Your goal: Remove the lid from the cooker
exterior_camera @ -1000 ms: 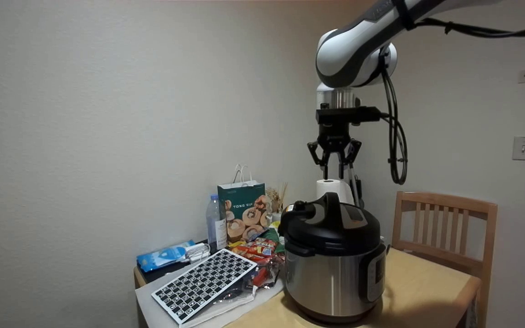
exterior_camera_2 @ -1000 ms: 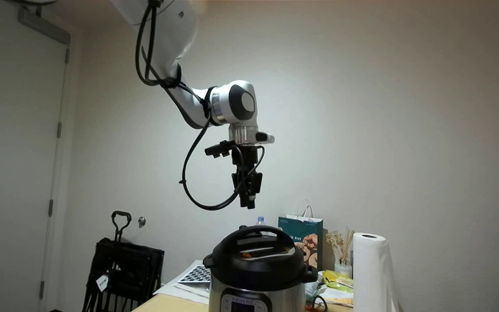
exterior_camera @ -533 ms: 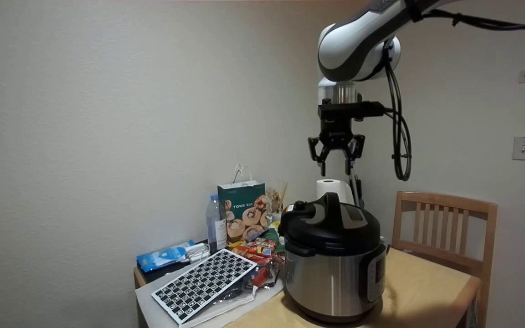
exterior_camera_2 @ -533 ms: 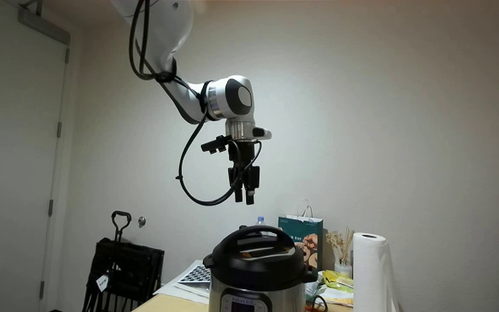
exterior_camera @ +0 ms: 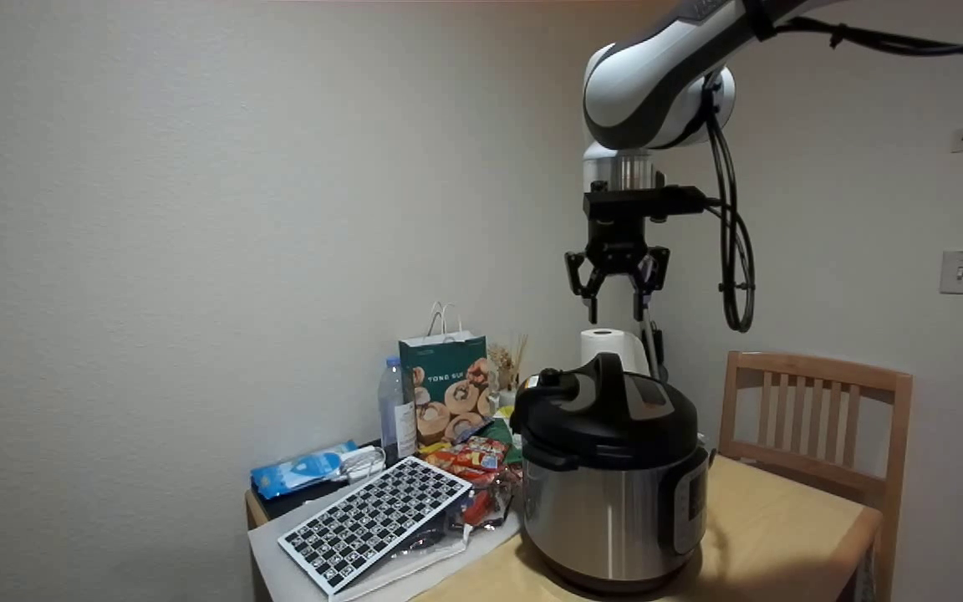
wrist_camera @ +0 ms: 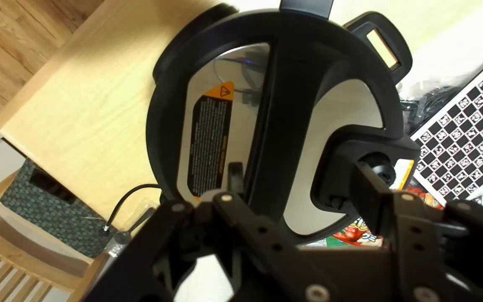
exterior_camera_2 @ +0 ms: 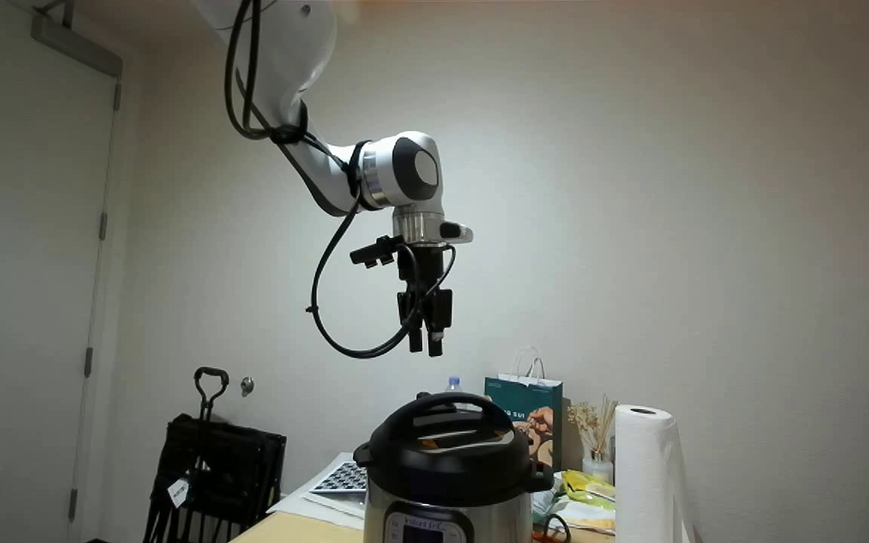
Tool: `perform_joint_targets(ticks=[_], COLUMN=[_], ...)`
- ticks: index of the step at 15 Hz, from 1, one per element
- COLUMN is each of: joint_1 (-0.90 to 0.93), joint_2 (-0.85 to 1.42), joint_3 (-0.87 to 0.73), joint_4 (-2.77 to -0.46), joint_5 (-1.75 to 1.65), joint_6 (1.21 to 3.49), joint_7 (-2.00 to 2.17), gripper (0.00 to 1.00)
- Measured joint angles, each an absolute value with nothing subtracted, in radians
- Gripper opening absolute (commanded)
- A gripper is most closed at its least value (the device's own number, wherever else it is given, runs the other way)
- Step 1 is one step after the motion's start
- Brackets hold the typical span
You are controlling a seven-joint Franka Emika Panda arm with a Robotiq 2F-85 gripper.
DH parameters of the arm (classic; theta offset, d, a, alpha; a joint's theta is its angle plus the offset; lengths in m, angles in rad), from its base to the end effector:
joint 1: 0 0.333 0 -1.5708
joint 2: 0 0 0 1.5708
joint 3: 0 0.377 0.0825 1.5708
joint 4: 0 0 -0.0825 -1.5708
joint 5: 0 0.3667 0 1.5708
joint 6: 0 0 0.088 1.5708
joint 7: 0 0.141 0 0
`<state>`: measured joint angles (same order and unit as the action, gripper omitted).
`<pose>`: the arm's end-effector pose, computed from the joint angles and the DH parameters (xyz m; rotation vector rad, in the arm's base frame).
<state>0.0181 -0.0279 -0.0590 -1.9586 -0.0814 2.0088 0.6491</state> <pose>0.5423 -0.0298 0.5268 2.9254 -0.9994 0.1492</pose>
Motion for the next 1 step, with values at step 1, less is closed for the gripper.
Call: perform_joint_targets(ticks=[1], joint_1=[0.018], joint_2=[-0.028], joint_3=[-0.059], joint_4=[-1.959], joint_5=[-0.081], joint_6=[2.009], joint_7=[0.649], gripper=[0.67])
